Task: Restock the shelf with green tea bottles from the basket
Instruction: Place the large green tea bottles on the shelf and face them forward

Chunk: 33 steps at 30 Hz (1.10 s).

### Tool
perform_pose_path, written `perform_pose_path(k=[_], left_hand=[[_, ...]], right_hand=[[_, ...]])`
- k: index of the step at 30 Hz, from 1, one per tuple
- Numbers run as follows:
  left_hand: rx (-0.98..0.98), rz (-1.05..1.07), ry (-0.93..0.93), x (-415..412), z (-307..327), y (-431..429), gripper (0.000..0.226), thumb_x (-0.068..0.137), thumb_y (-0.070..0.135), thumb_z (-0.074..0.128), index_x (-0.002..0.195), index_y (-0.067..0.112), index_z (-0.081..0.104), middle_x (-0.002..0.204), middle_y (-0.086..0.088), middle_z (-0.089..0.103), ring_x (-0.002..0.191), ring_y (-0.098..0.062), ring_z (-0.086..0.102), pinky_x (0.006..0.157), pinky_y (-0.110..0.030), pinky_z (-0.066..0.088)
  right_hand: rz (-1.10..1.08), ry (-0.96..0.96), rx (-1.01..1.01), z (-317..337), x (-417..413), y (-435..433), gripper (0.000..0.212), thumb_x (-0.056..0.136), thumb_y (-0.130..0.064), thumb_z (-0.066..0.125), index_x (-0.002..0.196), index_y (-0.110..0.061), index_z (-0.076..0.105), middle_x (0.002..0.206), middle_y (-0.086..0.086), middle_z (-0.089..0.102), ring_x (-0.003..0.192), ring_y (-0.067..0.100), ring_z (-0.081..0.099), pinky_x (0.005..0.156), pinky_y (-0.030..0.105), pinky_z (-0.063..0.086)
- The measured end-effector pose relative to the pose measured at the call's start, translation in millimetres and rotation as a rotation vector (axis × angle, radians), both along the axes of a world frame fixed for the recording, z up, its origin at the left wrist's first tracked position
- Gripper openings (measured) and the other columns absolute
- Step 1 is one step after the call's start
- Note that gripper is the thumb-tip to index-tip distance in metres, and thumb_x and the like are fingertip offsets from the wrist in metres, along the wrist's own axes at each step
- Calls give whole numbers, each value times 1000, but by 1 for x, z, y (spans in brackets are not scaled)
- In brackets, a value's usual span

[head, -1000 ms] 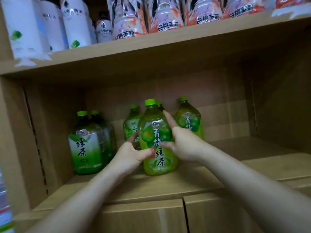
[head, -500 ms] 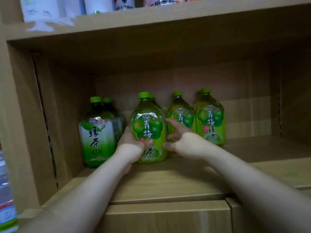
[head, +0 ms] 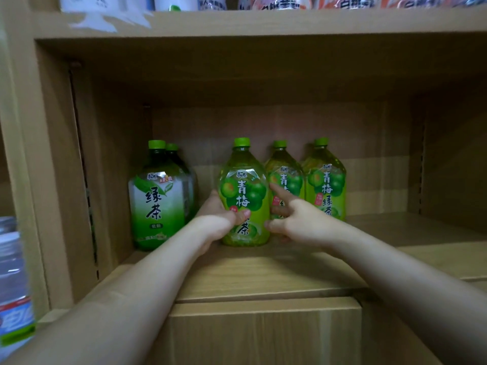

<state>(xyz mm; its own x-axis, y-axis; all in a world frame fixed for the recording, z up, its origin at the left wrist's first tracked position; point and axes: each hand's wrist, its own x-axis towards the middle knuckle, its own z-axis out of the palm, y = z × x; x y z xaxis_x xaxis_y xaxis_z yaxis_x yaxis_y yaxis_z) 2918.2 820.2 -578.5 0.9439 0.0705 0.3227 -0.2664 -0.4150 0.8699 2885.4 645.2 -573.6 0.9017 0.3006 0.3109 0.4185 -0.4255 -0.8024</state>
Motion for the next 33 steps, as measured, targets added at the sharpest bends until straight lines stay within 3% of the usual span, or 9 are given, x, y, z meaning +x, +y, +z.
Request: perform_pose_path(k=[3,7,10,12,14,19,22,27,33], left_hand=[[37,78,-19,1,0,-8,73,73,25,80,132,17,37,127,-7,60,115,-28,57,101,-43,45],[189,246,-329,-16,9,-16,108,68,19,83,148,26,12,149,-4,39,136,-24,38,111,-36,32],[571,287,-596,-29,10,-18,101,75,24,78,149,38,10,158,-5,16,145,-25,16,114,-40,23],[887,301,-622,-31,7,-19,91,80,33,72,148,43,11,161,-1,2,147,-25,3,113,-44,26],[976,315,-561,-31,6,-21,83,83,36,68,148,43,15,161,3,-4,148,-22,-4,110,-45,32],[967,377,-425,-40,13,-44,82,83,19,68,147,34,19,161,-6,-4,148,-27,-3,116,-47,22],[911,352,-525,-65,10,-82,73,83,17,64,145,28,26,160,-10,8,146,-29,12,115,-45,27],[642,-242,-884,-130,-17,-189,33,83,15,60,116,19,63,124,0,60,112,-18,57,92,-32,49],[288,-675,-645,-205,-82,-322,18,83,18,58,91,20,74,84,9,70,76,-4,63,66,-16,50]], right_hand=[[-11,5,-26,0,-8,-5,80,90,-7,60,151,-30,13,145,8,45,122,15,52,74,15,50],[-30,-39,-40,-7,-19,-22,74,89,-14,64,147,-38,25,138,3,49,116,19,58,76,27,55],[-72,-80,-33,-12,-24,-37,62,88,-14,65,136,-43,39,126,-1,56,102,19,65,76,39,57],[-100,-144,-56,-13,-27,-45,53,87,-12,65,125,-44,45,122,2,61,102,19,64,80,38,55],[-104,-203,-93,-11,-35,-51,42,88,-12,63,118,-39,52,114,1,65,100,17,64,80,34,53],[-122,-259,-46,-3,-79,-82,29,89,-9,61,109,-29,64,101,-3,68,86,23,68,74,42,59],[-118,-278,14,3,-119,-122,25,90,-7,59,105,-26,68,95,2,72,80,18,71,66,31,60],[-202,-265,22,-8,-182,-206,21,89,-8,59,99,-23,69,83,3,75,72,16,72,63,27,60],[-389,-95,-14,-53,-258,-328,12,83,-13,66,92,-18,70,76,9,75,65,16,70,60,25,55]])
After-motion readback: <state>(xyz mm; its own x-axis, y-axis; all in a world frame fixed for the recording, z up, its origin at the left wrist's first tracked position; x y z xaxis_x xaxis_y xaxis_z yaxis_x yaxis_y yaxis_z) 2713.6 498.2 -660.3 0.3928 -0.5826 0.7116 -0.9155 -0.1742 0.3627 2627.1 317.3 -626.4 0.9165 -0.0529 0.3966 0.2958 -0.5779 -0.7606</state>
